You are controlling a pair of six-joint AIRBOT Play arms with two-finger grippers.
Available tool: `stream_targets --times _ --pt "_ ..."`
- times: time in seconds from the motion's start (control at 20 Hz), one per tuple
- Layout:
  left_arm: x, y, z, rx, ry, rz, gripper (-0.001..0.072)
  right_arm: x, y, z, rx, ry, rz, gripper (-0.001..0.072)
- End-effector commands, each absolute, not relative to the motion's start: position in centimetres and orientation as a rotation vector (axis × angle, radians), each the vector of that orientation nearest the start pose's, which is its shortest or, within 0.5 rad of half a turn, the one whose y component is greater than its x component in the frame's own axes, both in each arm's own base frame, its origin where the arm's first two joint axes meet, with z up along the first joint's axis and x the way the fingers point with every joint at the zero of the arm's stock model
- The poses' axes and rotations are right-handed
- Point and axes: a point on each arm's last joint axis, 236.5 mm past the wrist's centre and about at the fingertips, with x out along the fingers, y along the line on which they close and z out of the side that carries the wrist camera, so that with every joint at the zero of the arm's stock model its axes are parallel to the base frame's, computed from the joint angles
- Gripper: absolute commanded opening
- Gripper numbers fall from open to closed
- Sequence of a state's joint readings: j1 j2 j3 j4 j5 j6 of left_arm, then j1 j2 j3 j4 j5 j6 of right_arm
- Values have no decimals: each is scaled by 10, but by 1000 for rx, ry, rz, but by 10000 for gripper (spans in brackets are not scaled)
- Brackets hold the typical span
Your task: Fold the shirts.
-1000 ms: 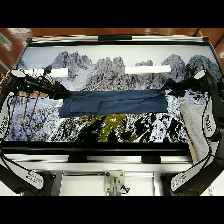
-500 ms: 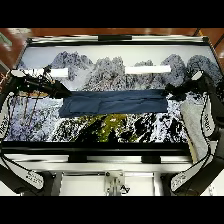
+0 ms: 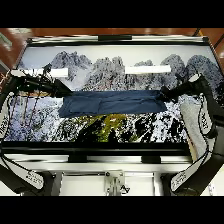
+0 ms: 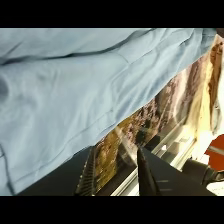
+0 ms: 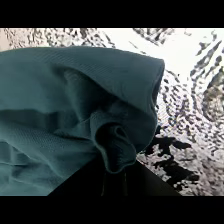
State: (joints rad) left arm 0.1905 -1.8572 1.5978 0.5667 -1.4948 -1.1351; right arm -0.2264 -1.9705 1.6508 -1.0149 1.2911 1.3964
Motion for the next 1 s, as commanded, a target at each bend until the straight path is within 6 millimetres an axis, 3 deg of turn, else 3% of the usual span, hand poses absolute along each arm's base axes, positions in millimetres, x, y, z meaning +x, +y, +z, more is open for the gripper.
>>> stream_targets --times 0.0,0.05,0.2,0.35,0.55,0.7,0.8,0.95 --pt "478 -125 31 -782 1184 -855 295 492 23 -72 572 1379 325 78" --pt "485 -132 41 -806 1134 -879 177 493 23 -60 566 1356 328 78" --pt "500 -163 48 -818 1075 -881 34 494 27 -17 574 1294 333 78" --pt "497 -224 44 -762 1075 -910 33 482 33 35 585 1253 332 78" --pt "457 -330 38 -665 1118 -1011 33 453 41 91 593 1234 338 78" --pt "442 -390 31 -623 1086 -999 32 431 47 128 580 1210 345 78" --pt "440 -400 18 -545 1069 -969 32 419 49 152 571 1177 341 78" --pt "445 -393 2 -527 1107 -879 32 406 54 175 573 1139 344 78"
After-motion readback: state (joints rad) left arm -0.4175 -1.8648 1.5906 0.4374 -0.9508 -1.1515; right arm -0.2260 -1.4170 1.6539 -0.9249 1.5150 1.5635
